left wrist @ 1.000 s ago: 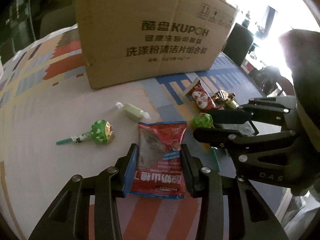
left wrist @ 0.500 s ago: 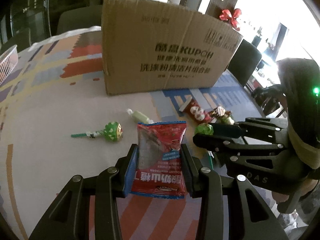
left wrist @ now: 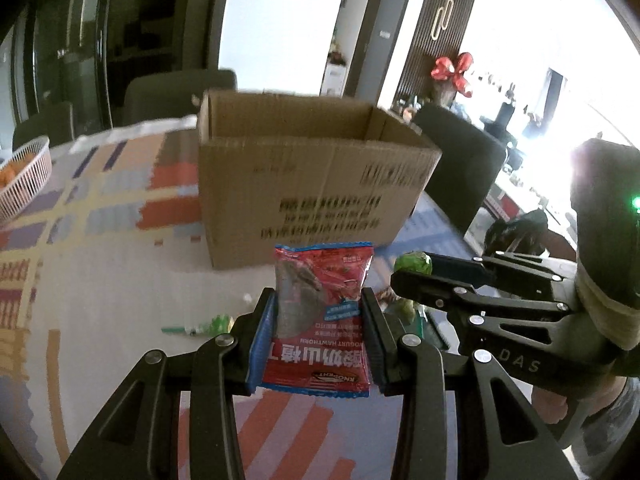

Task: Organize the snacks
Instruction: 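Lift both held snacks toward the cardboard box, then carry both snacks over the box and open both tools to drop them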

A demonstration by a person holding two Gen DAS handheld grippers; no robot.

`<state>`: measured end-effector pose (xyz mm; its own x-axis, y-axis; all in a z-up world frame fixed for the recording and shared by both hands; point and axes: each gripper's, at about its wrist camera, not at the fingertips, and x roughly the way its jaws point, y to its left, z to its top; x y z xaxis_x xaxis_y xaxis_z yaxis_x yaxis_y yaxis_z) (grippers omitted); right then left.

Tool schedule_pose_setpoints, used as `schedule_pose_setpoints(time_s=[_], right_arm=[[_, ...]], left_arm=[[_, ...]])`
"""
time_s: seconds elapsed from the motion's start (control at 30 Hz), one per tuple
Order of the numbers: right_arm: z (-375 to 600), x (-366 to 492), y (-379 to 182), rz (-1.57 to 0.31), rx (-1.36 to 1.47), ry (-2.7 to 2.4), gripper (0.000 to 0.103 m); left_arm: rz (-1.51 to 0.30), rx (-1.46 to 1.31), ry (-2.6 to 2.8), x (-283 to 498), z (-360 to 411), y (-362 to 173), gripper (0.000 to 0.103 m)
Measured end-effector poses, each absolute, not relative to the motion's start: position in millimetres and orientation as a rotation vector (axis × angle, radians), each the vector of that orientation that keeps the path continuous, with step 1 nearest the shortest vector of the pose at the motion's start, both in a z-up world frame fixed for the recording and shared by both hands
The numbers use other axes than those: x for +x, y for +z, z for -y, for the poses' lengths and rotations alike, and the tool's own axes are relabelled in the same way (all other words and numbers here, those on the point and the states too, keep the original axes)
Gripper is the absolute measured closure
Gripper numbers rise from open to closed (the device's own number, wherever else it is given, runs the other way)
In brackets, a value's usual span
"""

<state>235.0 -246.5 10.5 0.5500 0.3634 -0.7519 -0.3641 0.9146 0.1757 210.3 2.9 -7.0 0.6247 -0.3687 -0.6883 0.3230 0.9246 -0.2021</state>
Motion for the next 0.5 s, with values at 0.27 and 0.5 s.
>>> schedule_pose_setpoints(time_s=[0.27,0.5], right_arm=[[261,239,52,-0.780,0.038,0.410,0.075],[269,255,85,-0.694,0.055,0.381,0.075]], left_arm=[[-0.714,-0.074,-0.395,222,3,34,0.063],[-0.661,-0.062,-0.377,244,5,61,0.063]])
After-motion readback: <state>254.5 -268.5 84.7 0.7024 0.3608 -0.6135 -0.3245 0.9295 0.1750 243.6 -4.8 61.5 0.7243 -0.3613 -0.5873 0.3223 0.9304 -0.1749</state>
